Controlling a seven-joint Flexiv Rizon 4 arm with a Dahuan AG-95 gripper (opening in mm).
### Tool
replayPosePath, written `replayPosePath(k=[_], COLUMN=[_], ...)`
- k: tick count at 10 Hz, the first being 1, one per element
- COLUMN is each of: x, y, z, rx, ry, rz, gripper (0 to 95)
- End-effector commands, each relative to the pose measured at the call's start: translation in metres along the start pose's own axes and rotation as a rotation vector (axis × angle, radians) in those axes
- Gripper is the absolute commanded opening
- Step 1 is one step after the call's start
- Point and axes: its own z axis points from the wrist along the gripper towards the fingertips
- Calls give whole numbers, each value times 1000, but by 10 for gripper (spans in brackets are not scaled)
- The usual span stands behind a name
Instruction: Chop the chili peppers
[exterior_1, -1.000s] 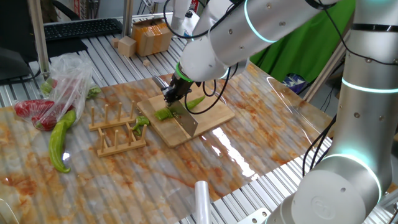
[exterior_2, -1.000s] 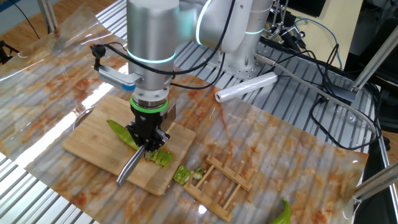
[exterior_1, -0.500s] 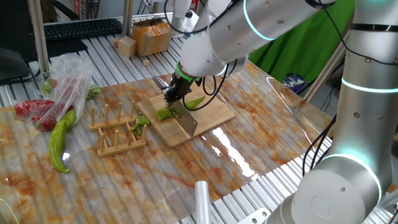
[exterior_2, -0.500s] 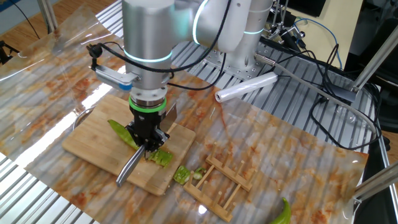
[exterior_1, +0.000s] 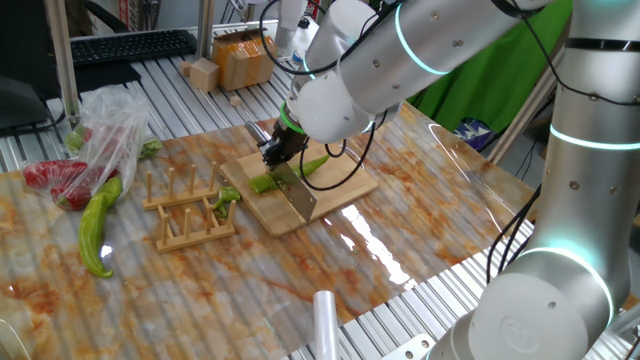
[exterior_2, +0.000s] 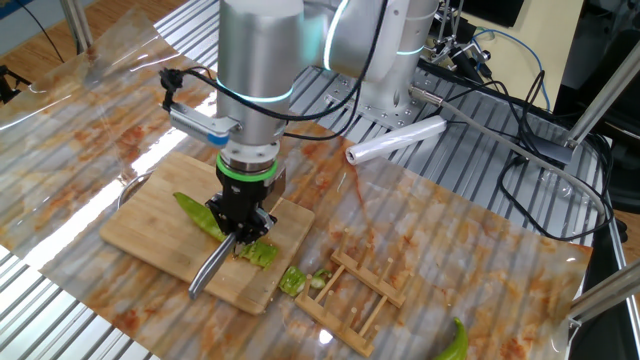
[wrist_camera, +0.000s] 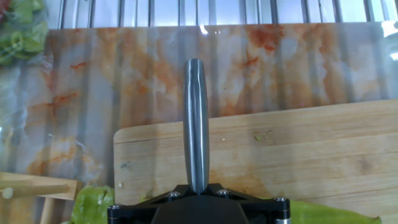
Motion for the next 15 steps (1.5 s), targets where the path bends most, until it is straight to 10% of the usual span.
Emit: replayPosePath(k=[1, 4, 9, 15], x=[2, 4, -13, -5], y=[1, 1, 1, 1], z=[4, 4, 5, 1], rx=[1, 8, 7, 40], ry=[8, -36, -41, -31], rz=[-3, 10, 9, 8], gripper=[0, 0, 0, 0])
